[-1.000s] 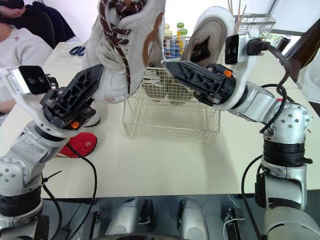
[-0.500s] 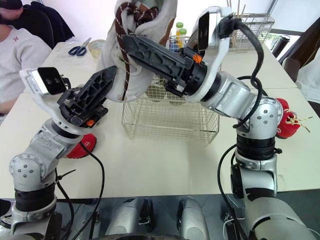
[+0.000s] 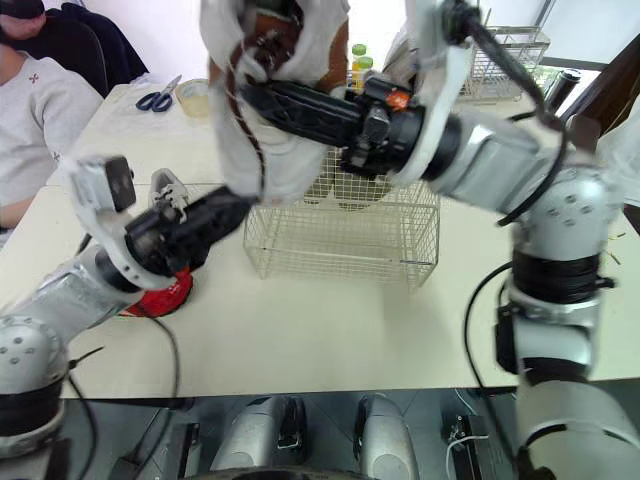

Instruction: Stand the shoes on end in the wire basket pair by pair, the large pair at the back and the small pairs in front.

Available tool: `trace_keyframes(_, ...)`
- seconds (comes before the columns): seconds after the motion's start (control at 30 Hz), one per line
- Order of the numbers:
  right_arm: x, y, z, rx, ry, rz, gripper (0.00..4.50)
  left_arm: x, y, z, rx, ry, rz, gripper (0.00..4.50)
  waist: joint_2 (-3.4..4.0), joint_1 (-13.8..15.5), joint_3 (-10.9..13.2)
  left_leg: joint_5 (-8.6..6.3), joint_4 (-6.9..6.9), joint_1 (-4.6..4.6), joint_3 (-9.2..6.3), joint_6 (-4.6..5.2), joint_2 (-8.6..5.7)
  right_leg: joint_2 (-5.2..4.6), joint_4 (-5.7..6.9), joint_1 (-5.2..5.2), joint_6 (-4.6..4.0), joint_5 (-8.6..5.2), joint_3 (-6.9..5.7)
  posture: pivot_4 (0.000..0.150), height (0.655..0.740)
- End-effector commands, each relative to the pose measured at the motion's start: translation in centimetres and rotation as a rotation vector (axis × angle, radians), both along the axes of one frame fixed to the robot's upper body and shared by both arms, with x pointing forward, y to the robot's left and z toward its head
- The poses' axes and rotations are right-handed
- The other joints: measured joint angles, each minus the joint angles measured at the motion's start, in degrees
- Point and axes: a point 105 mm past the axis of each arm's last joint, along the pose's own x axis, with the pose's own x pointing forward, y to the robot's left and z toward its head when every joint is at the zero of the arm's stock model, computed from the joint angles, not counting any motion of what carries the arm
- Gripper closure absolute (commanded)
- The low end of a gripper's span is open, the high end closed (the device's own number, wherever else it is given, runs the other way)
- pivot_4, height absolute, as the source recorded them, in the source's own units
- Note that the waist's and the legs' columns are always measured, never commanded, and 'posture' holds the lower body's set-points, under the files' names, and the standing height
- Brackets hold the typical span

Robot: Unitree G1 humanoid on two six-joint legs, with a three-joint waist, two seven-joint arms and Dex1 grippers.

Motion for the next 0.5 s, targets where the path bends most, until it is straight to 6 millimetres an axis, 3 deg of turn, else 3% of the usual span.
trace_keyframes(0.03, 1.3, -2.8, 1.1, -0.115, -0.154, -0.07, 3.28, -1.5, 1.6, 1.2, 0.132, -0.076, -0.008, 1.17, -0.01, 0.0, 0.0, -0.01, -0.06, -0.01, 0.0, -0.01, 0.0, 0.0, -0.06, -0.04, -0.01, -0.01, 0.0, 0.15, 0.74)
trace_keyframes(0.13, 4.3, -7.3, -0.4, -0.21, -0.219, -0.15, 3.28, -1.8, 2.5, 1.9, 0.211, -0.094, -0.009, 1.17, -0.04, 0.2, 0.0, 0.0, -0.27, 0.0, -0.03, -0.02, 0.01, 0.07, -0.47, 0.04, -0.04, -0.02, -0.04, 0.15, 0.74)
trace_keyframes(0.2, 5.3, -8.7, -1.5, -0.27, -0.245, -0.168, 3.28, -2.0, 2.8, 2.1, 0.25, -0.104, -0.015, 1.17, -0.03, 0.1, 0.0, 0.01, -0.32, 0.02, 0.03, -0.05, -0.04, 0.03, -0.68, 0.07, -0.07, -0.02, -0.03, 0.15, 0.74)
trace_keyframes(0.5, 7.2, -11.5, -4.4, -0.267, -0.231, -0.172, 3.28, -3.3, 2.5, 1.1, 0.392, -0.088, -0.014, 1.17, 0.0, -1.1, 0.0, 0.14, -0.82, 0.0, 0.26, -0.23, 0.03, 0.07, -0.64, -0.13, 0.15, 0.01, 0.06, 0.15, 0.74)
